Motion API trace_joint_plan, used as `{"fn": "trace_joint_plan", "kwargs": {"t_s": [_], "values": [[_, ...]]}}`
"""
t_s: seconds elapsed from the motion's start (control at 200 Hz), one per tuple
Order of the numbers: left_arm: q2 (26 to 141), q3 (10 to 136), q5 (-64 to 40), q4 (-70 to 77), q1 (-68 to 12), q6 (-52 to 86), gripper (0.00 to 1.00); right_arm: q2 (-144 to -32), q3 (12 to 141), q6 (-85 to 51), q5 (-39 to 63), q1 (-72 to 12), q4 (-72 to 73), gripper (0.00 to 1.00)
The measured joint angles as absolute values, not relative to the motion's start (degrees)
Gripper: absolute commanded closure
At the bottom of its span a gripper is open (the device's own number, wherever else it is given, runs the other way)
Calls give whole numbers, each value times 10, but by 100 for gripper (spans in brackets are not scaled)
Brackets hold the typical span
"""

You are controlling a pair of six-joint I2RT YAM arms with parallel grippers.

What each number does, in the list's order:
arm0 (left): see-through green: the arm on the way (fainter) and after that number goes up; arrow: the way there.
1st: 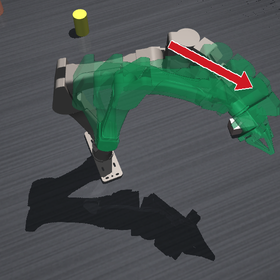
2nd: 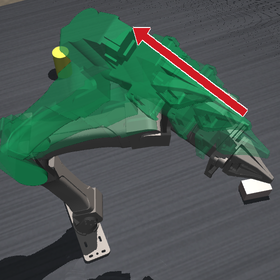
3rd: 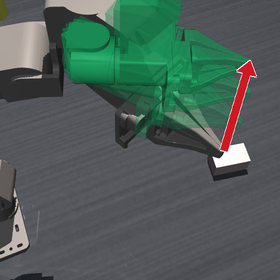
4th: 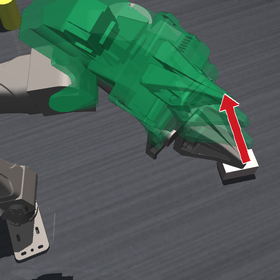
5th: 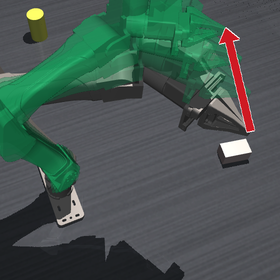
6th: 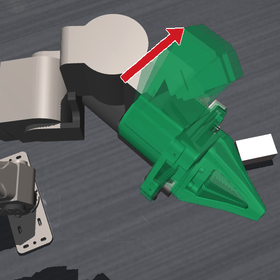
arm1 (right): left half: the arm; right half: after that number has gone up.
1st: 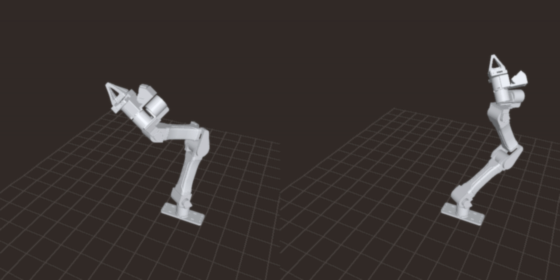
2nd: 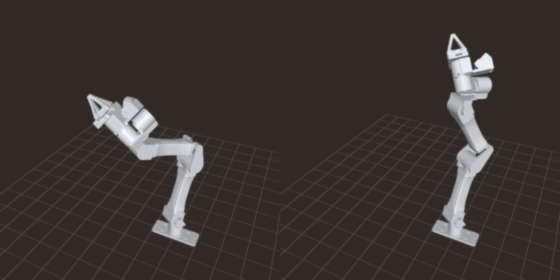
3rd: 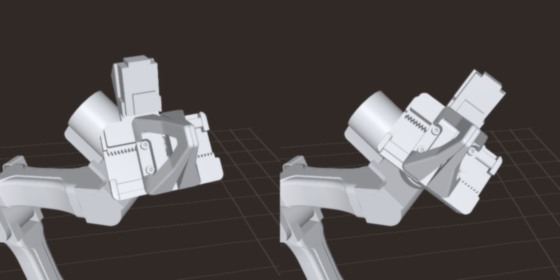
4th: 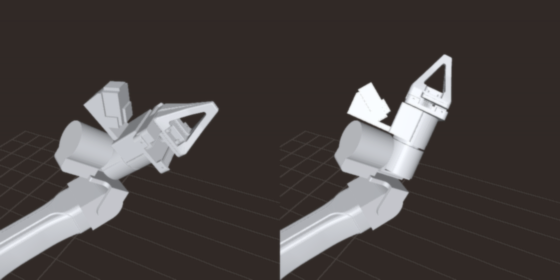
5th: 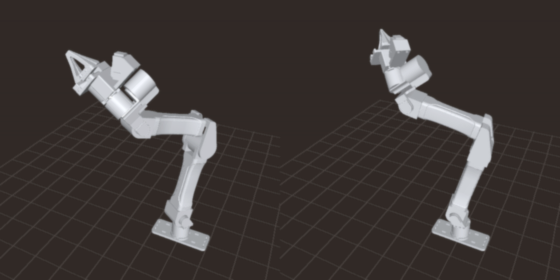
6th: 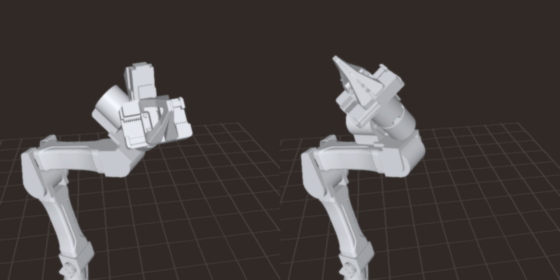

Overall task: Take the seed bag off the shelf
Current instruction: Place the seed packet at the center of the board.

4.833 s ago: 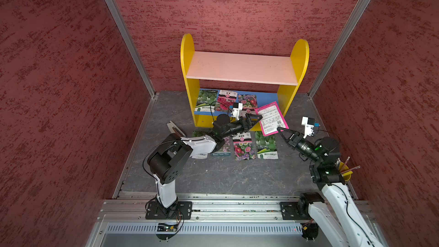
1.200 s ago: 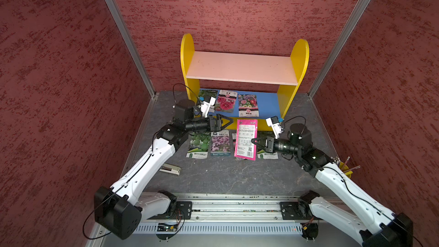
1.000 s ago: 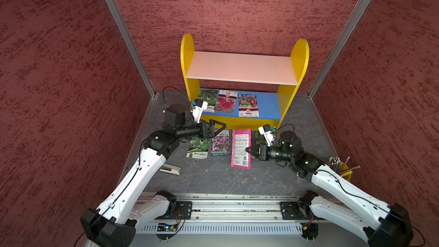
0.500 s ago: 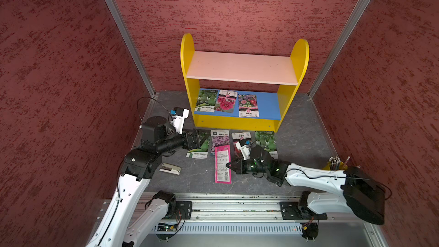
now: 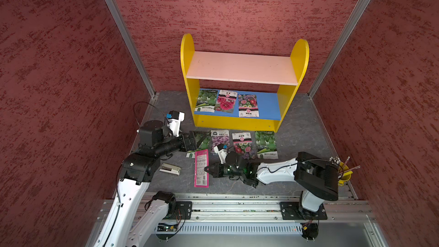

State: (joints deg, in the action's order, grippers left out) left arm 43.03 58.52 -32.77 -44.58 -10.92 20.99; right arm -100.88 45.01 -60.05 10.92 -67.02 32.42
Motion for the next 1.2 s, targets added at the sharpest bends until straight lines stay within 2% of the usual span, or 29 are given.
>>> {"fn": "trace_joint_plan", "kwargs": {"t_s": [0.471, 1.202], "values": [[421, 575, -334, -453, -99, 211, 0, -1049, 491, -625, 48, -711, 284, 100], [415, 562, -345, -452, -96, 212, 0, -1117, 550, -650, 44, -713, 200, 100]]}}
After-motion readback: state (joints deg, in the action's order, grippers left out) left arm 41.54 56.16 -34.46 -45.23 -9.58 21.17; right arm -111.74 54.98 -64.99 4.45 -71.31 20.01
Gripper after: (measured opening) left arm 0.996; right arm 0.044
